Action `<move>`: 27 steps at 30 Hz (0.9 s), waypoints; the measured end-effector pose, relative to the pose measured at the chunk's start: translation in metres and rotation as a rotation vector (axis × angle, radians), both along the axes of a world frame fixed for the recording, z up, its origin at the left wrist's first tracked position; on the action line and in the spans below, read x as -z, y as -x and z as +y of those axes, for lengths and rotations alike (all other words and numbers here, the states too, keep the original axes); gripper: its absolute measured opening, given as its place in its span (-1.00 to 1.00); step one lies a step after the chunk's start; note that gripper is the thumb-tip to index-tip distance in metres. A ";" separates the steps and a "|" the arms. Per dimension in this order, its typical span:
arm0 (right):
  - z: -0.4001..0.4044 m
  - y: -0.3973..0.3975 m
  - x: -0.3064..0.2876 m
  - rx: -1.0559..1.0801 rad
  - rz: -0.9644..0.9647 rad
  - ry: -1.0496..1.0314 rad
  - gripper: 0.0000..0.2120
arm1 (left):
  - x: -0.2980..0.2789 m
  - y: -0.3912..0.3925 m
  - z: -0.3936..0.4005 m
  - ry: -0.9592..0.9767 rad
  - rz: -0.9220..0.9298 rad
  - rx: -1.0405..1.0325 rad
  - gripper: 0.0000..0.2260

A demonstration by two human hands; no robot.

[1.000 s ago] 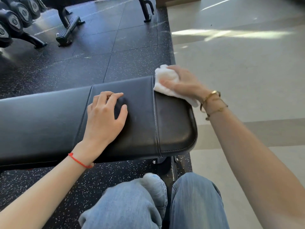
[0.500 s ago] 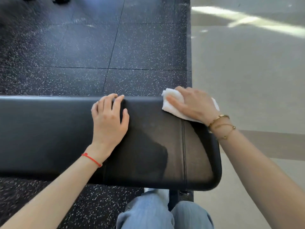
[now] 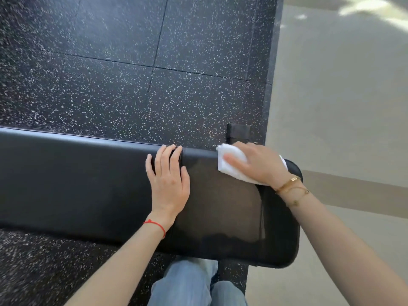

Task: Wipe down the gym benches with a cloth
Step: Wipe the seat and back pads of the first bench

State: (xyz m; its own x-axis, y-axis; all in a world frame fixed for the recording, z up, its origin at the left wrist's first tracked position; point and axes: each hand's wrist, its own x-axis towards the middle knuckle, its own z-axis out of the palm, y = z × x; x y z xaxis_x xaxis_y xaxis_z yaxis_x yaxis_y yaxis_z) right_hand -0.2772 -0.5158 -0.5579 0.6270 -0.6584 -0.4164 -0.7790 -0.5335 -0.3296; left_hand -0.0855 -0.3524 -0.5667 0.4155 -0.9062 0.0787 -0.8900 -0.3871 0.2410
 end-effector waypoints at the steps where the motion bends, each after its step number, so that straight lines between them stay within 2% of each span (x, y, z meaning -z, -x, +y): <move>1: -0.002 -0.002 -0.001 0.013 0.029 -0.033 -0.46 | -0.001 0.000 -0.001 -0.016 0.016 -0.007 -0.58; 4: 0.001 -0.042 -0.003 -0.021 0.010 -0.117 -0.50 | -0.004 -0.002 -0.002 -0.060 0.043 -0.012 -0.57; 8: 0.019 -0.090 0.005 -0.093 -0.057 -0.038 -0.50 | -0.006 -0.011 -0.004 -0.069 0.018 -0.001 -0.60; 11: 0.016 -0.074 0.004 -0.108 -0.084 -0.058 -0.44 | -0.006 -0.030 -0.010 -0.037 -0.011 -0.026 -0.64; 15: 0.005 -0.040 -0.003 -0.005 -0.046 -0.098 -0.40 | -0.003 -0.056 -0.013 -0.036 -0.026 -0.040 -0.67; 17: 0.006 -0.049 -0.003 -0.012 -0.017 -0.089 -0.46 | -0.002 -0.065 -0.012 -0.048 -0.023 -0.034 -0.67; 22: 0.030 -0.114 0.010 -0.094 -0.085 -0.006 -0.42 | 0.001 -0.076 -0.005 -0.053 -0.038 -0.056 -0.66; 27: 0.020 -0.084 0.002 -0.152 -0.126 -0.088 -0.41 | 0.002 -0.078 -0.004 -0.019 0.000 -0.050 -0.65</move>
